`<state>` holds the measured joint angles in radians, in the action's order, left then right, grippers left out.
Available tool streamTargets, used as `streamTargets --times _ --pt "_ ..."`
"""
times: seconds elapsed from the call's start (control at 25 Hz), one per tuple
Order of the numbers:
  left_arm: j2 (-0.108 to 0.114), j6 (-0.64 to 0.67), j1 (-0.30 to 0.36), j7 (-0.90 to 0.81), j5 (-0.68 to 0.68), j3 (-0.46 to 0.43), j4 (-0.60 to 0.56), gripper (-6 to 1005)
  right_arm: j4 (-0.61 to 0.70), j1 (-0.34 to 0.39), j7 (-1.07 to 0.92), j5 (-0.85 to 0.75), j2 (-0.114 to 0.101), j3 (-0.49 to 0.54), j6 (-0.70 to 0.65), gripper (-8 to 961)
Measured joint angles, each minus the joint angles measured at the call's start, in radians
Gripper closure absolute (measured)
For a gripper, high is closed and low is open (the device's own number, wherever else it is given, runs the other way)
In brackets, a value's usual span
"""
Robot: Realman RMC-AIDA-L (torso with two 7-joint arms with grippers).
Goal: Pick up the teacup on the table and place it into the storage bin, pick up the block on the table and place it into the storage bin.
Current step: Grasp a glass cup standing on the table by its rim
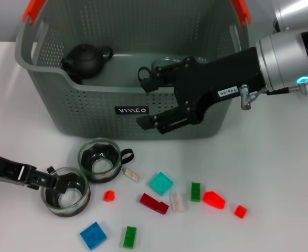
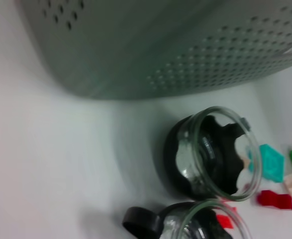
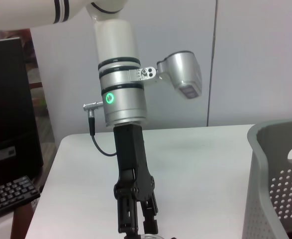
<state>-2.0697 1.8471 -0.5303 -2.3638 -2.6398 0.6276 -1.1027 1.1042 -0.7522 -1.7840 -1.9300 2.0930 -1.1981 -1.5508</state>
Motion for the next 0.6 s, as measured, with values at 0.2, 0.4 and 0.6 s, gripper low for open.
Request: streamTargets --times 0.2,0.4,0.6 --pt "-0.002 -0.017 -0.006 -0.02 -0.026 0.026 0.003 67 0.0 -0.002 0.0 -0.001 0.001 0.002 0.007 137" --pt "0.002 -0.02 -0.014 -0.038 -0.055 0.044 -0.001 81 -0.006 -0.006 0.001 -0.001 0.001 0.002 0.011 138" --pt "0.007 -0.007 -0.026 -0.056 -0.06 0.074 -0.002 138 -0.01 -0.009 0.003 -0.001 0.001 0.002 0.014 138"
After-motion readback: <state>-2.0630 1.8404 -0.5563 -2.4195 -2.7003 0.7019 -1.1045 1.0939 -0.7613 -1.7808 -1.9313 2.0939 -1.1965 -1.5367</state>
